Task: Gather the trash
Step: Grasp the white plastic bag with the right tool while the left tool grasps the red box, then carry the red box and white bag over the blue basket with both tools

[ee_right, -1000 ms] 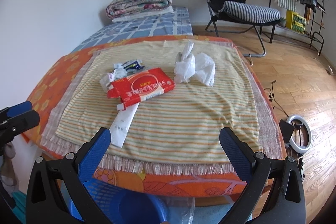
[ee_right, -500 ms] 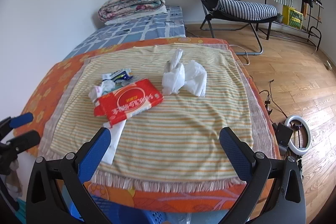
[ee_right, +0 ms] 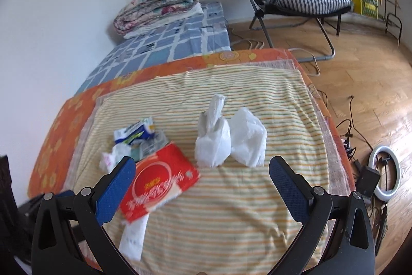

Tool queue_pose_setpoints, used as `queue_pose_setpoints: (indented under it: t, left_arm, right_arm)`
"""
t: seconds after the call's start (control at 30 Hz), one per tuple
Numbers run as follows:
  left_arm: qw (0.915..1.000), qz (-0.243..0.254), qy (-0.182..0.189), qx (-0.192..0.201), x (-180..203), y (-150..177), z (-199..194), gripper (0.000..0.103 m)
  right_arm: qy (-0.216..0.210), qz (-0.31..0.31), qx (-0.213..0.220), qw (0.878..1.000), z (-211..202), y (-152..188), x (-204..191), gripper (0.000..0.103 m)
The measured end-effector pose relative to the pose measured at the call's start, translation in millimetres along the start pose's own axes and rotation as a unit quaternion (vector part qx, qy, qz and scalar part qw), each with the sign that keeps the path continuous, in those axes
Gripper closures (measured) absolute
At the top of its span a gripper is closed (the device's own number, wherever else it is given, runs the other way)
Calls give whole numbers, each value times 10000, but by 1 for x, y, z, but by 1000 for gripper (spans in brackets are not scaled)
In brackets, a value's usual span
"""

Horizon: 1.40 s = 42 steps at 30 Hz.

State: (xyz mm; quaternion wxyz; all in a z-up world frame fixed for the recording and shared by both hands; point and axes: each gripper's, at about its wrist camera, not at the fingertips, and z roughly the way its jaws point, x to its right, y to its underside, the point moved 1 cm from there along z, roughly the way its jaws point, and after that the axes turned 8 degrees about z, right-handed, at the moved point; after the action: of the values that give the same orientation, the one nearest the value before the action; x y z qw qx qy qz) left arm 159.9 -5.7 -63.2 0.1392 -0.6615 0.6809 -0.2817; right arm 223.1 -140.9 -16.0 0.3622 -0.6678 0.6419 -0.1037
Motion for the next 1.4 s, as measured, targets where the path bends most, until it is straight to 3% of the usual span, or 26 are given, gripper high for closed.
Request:
queue_pose_setpoints:
  t: [0.2,0.4,0.6,0.8,0.93,1.07,1.2,1.27,1.4]
  left_arm:
    - [9994,273,-57,-228,11,-20,35,2]
    - [9967,598,-365,-404,19,-35,59,2]
    - [9852,1267,-840,-785,34,-36,88,2]
    - [9690,1860,-1279,-1002,48,-28,112,2]
    - [9729,1632,-1188,-1127,35,-31,122,2]
    - [9815,1262,-791,-1199,23,-32,125,2]
    - [9839,1215,-636,-1148,25,-32,124,3]
    - [9845,1223,-593,-1110,27,-33,123,5]
    - [9846,1277,-561,-1053,37,-30,121,5]
  right_arm:
    - [19,344,-144,9993,28,-25,19,1]
    - [-47,612,-211,9979,46,-36,29,3]
    - [-86,952,-408,9946,68,-39,42,5]
    - [14,807,-469,9956,84,-42,38,7]
    - [54,673,-613,9958,96,-37,35,16]
    - [156,549,-776,9953,108,-30,36,20]
    - [154,586,-982,9933,118,-21,40,36]
    - [177,538,-1005,9933,120,-19,39,40]
    - [92,463,-941,9944,113,-20,37,63]
